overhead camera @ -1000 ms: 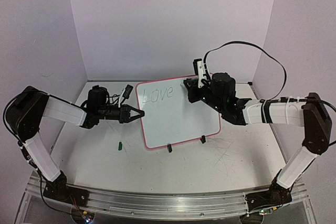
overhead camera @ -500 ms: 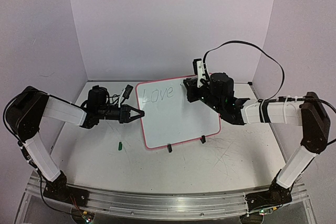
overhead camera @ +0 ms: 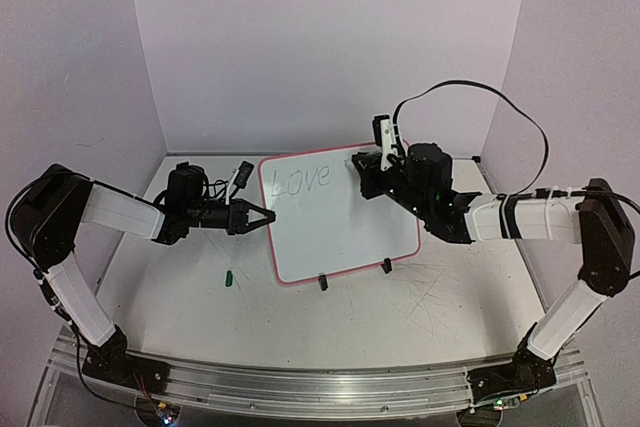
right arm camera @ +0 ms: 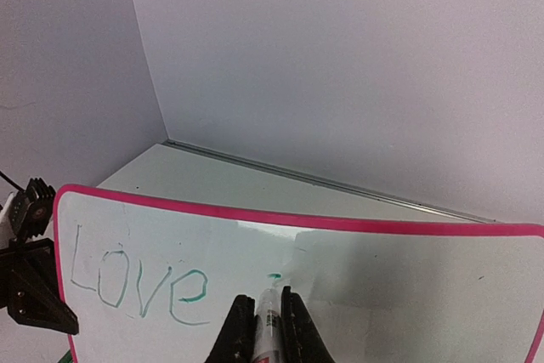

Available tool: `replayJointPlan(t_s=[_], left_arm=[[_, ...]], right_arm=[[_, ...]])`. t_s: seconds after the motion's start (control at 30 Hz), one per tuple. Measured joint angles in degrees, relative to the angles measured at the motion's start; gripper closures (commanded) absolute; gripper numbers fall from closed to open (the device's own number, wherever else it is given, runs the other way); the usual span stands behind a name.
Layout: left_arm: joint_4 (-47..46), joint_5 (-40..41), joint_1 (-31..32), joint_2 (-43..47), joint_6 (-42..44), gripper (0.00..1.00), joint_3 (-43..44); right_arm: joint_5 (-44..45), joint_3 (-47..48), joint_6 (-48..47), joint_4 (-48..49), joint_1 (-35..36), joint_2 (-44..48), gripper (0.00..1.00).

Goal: Write a sentence on the whiteboard

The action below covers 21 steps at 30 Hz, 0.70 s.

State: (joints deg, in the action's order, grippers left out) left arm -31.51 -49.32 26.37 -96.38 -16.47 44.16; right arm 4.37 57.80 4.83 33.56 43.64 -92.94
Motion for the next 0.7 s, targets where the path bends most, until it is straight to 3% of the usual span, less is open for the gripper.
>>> replayJointPlan(t_s=[0.7], left_arm=[[0.09, -0.02, 0.00, 0.04, 0.00, 1.00, 0.09]], right_arm=[[0.41, 0.07, 0.73, -0.21, 0.00, -0.89, 1.00]])
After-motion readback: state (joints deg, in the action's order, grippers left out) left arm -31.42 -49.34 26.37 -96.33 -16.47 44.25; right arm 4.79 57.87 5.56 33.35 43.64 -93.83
